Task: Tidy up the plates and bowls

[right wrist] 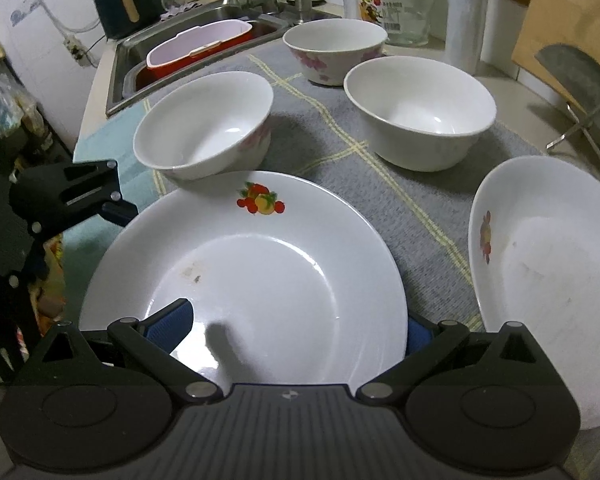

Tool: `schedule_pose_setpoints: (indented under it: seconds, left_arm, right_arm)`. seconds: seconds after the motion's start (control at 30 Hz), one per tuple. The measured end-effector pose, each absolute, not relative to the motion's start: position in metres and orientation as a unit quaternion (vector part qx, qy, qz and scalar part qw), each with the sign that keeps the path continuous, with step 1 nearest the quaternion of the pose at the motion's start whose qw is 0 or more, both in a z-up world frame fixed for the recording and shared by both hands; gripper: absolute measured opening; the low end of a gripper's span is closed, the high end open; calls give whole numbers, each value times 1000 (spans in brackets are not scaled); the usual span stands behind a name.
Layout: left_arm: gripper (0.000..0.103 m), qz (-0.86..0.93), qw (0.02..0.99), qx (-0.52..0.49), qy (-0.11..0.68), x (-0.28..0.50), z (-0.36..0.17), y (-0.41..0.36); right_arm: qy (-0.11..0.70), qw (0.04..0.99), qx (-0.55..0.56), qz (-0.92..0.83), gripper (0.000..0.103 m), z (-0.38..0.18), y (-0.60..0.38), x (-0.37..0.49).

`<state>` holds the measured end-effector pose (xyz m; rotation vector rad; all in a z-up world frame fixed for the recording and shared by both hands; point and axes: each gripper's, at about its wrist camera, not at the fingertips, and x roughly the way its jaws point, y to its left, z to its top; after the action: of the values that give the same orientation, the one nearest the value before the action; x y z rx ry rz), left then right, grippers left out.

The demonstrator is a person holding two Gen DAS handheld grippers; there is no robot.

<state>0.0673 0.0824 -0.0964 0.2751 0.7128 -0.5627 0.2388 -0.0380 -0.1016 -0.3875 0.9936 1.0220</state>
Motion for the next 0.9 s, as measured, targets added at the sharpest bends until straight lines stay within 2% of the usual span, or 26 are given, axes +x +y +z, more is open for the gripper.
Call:
schedule_pose_setpoints:
  seconds: [0.9]
  left_arm:
    - [103, -266, 889, 151, 342, 65, -87, 68]
  right_arm:
    - [452, 740, -179, 465, 103, -91, -55, 220]
